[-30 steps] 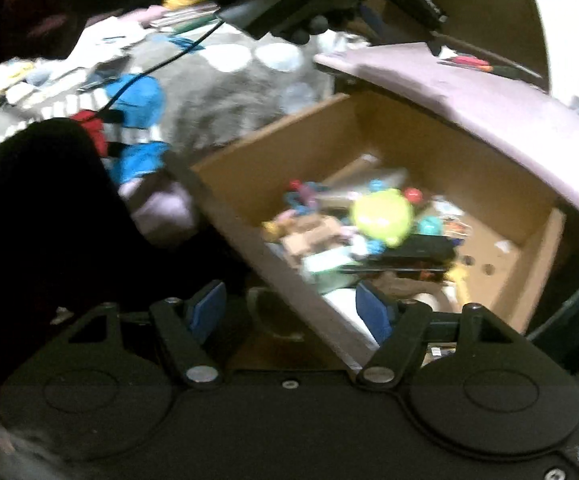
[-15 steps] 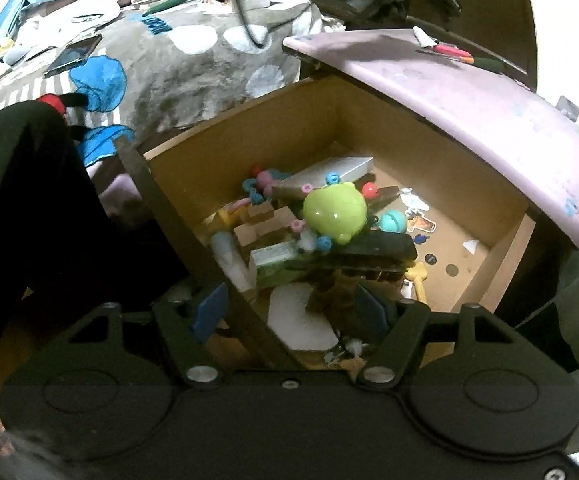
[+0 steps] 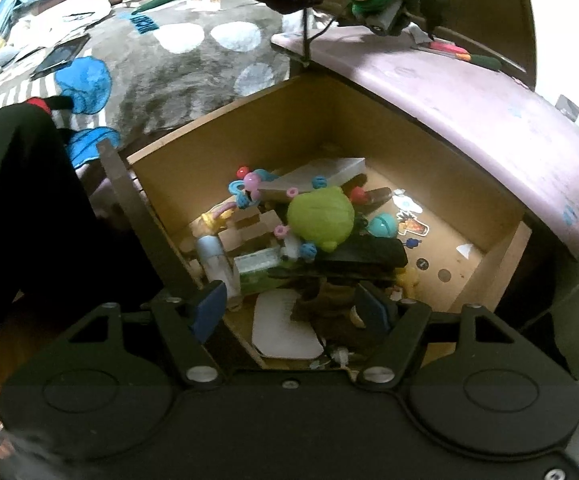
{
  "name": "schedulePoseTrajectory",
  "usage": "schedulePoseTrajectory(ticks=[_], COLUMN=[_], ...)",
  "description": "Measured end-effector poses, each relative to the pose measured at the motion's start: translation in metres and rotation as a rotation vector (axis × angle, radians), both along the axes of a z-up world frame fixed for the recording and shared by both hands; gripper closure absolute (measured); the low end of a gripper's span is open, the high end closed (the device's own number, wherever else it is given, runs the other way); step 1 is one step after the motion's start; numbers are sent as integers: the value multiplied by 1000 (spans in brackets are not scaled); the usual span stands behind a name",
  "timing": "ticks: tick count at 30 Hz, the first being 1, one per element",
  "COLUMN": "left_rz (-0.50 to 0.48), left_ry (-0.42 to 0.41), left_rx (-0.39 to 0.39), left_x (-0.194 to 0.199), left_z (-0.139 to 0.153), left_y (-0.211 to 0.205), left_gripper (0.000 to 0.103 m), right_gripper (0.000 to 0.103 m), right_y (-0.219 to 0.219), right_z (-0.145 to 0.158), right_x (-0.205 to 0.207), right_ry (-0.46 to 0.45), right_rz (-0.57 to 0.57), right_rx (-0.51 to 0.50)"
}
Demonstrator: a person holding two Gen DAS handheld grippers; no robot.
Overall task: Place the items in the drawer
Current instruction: 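Grasp the white tube on the nightstand top with the left tool, then carry the white tube into the drawer and release it with the left tool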
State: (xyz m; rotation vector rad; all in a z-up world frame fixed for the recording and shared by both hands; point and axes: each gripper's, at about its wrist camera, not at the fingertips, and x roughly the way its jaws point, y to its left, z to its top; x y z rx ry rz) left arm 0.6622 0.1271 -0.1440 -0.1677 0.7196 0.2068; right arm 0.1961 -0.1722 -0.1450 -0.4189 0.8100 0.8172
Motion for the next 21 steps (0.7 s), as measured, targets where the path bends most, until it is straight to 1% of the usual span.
schedulePoseTrajectory(ticks=[4, 5, 6, 8, 11, 14, 21], left_rz=[-6, -14, -23, -45, -75, -91, -142], left_ry=[13, 19, 25, 39, 61, 69, 67], left_rx=[58, 69, 77, 90, 88, 82, 64], left_x=[8, 8, 7, 6, 0, -18, -88], left_z=[-4, -4, -3, -2, -1, 3, 24], left_y=[-4, -5, -6, -7, -8, -8, -13], left_gripper=[56, 64, 75, 84, 85, 85, 85], right_gripper=[31, 31, 31, 31, 31, 31, 31], right_y=[-1, -1, 0, 0, 1, 2, 6], right_z=[-1, -1, -2, -3, -3, -2, -7], right_x=[4, 4, 4, 4, 3, 2, 0], right_ry=[1, 1, 1, 3, -6, -8, 4], right_rz=[-11, -11, -11, -7, -1, 4, 5], right_rx=[-3, -5, -7, -9, -18, -19, -33])
